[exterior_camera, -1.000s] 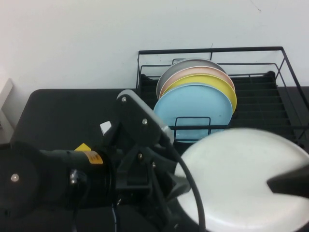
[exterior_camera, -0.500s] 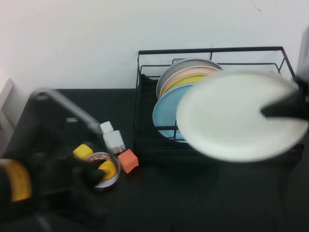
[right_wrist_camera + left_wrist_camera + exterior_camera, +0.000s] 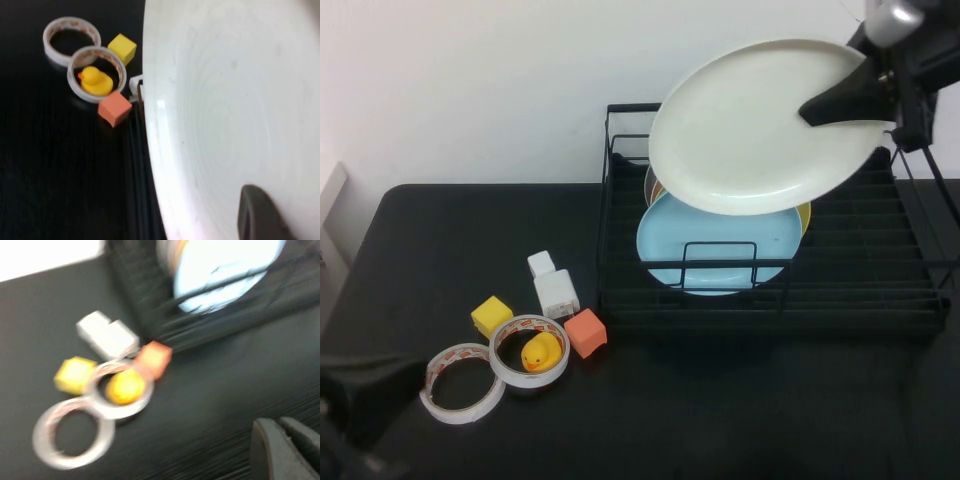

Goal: Place plate on rack
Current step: Place the plate on the rack

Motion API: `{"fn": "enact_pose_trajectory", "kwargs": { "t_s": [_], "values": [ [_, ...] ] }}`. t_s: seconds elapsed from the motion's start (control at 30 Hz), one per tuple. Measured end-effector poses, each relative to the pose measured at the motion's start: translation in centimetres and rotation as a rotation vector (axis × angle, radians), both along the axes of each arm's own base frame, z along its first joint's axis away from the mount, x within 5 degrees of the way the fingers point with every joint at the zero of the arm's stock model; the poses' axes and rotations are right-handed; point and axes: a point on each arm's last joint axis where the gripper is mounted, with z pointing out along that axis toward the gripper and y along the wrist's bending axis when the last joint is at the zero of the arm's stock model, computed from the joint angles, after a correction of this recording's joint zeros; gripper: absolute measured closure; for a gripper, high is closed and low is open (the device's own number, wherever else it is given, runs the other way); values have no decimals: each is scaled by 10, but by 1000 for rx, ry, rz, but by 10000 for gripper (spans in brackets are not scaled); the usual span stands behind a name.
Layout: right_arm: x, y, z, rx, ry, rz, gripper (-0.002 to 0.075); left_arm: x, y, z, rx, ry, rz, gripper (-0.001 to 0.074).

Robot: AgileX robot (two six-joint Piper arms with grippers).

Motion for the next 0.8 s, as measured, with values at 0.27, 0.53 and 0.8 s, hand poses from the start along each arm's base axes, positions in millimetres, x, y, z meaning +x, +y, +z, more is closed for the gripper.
{"fn": "enact_pose_trajectory", "kwargs": {
  "t_s": [0.27,0.53,0.8],
  "values": [
    [36,8,-33,-44,-46,77,580,-23,6,-16,-198,23,-45,735],
    [53,21,-65,-66,-54,98,580,-24,6,-23,-215,49,-40,735],
    [60,35,-88,-73,-18,112,580,-24,6,-23,-216,50,-40,735]
  ]
}}
